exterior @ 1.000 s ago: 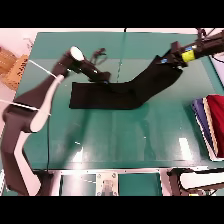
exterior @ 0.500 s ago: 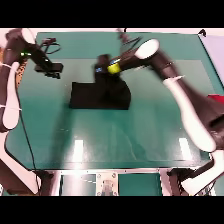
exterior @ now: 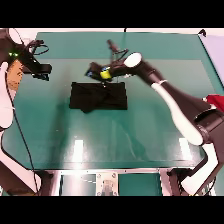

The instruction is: Fold the shirts.

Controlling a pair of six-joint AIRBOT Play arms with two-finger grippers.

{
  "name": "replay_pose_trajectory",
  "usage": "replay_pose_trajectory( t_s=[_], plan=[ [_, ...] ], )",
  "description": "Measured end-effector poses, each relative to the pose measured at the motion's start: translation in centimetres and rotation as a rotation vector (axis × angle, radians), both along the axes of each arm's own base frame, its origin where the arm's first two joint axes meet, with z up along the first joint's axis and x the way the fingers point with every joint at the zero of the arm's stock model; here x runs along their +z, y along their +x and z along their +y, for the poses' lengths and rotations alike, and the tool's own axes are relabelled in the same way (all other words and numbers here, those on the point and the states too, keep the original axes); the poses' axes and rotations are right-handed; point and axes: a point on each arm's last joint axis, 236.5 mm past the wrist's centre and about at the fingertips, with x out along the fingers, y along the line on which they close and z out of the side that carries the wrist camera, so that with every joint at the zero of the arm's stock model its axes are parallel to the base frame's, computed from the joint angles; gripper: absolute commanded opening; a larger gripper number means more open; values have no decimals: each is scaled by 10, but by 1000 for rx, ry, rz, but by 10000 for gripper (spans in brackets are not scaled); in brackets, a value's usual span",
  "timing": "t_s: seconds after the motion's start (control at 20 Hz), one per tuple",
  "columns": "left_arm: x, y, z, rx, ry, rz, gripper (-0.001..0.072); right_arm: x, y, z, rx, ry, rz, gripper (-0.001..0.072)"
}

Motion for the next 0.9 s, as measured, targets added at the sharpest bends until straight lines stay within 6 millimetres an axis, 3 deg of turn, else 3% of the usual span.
replay_pose_trajectory(
  t_s=[0.1,0.25,0.3,0.45,0.55,0.65,0.75,0.9],
  plan=[
    [0,-1,0,-2,0,2,26,-7,17,-66,-27,-76,41,377],
    [0,-1,1,0,0,3,26,-32,26,-158,-89,-167,145,384],
    [0,-1,1,0,0,3,26,-43,27,-184,-119,-182,185,429],
    [0,-1,1,5,0,4,26,-82,15,-230,-177,-207,308,430],
    [0,-1,1,13,-2,7,26,-110,1,-237,-185,-212,376,474],
    [0,-1,1,19,-4,7,26,-132,-8,-225,-184,-185,411,495],
    [0,-1,-1,19,-10,7,26,-150,-13,-203,-173,-150,431,495],
    [0,-1,-2,20,-15,7,26,-158,-17,-154,-152,-49,447,464]
  ],
)
